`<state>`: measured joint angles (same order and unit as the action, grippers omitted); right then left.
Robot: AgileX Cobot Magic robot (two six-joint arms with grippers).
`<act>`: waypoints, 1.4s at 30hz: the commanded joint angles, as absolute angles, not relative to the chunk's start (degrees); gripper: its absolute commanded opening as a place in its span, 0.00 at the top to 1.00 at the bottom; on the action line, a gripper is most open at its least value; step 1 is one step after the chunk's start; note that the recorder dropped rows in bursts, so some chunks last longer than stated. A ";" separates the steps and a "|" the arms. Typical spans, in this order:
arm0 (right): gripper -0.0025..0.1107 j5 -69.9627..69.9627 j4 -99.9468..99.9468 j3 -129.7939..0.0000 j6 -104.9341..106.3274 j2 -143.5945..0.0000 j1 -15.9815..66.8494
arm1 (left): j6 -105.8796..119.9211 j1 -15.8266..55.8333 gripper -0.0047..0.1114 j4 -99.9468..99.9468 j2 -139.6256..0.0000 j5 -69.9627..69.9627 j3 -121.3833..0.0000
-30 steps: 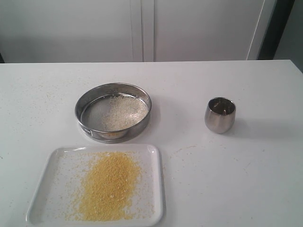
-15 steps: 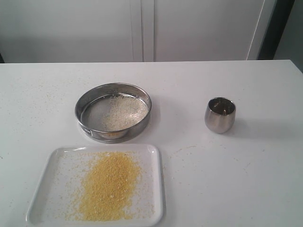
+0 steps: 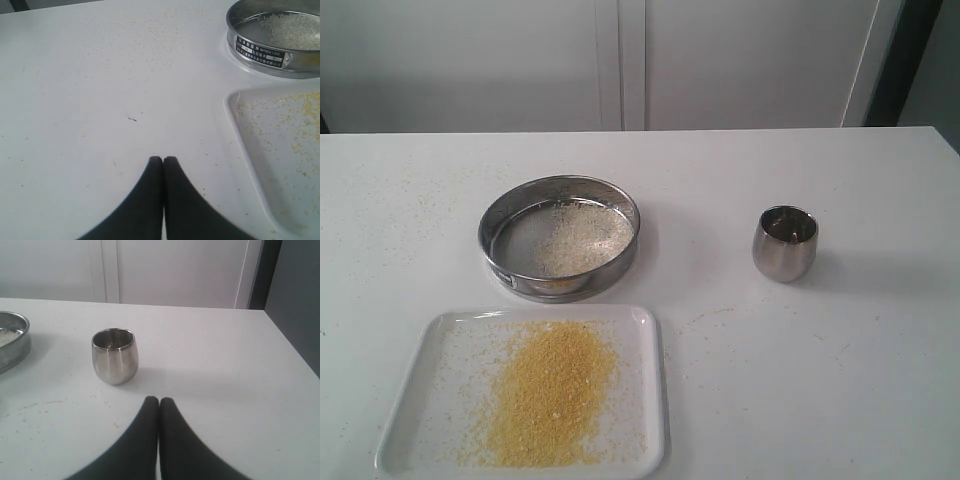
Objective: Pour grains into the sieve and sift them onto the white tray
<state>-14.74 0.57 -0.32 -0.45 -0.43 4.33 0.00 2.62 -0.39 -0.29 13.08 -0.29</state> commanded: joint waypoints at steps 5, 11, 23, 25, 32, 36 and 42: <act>0.98 -18.16 0.00 0.00 0.00 -0.15 4.00 | 0.00 2.42 0.96 -1.01 0.00 13.34 0.00; 0.98 -19.02 0.00 0.00 0.00 -0.15 4.00 | 0.00 2.42 0.96 -1.01 0.00 13.34 0.00; 0.98 -19.02 0.00 0.00 0.00 -0.15 4.00 | 0.00 2.42 0.96 -1.01 0.00 13.34 0.00; 0.98 -19.02 0.00 0.00 0.00 -0.15 4.00 | 0.00 2.42 0.96 -1.01 0.00 13.34 0.00; 0.98 -19.17 0.00 0.00 -1.45 -0.15 4.00 | 0.00 2.42 0.96 -1.01 0.00 13.34 0.00; 0.98 -19.14 0.00 0.00 -1.30 -0.15 4.00 | 0.00 2.42 0.96 -1.01 0.00 13.34 0.00; 0.98 -19.14 0.00 0.00 -1.30 -0.15 4.00 | 0.00 2.42 0.96 -1.01 0.00 13.34 0.00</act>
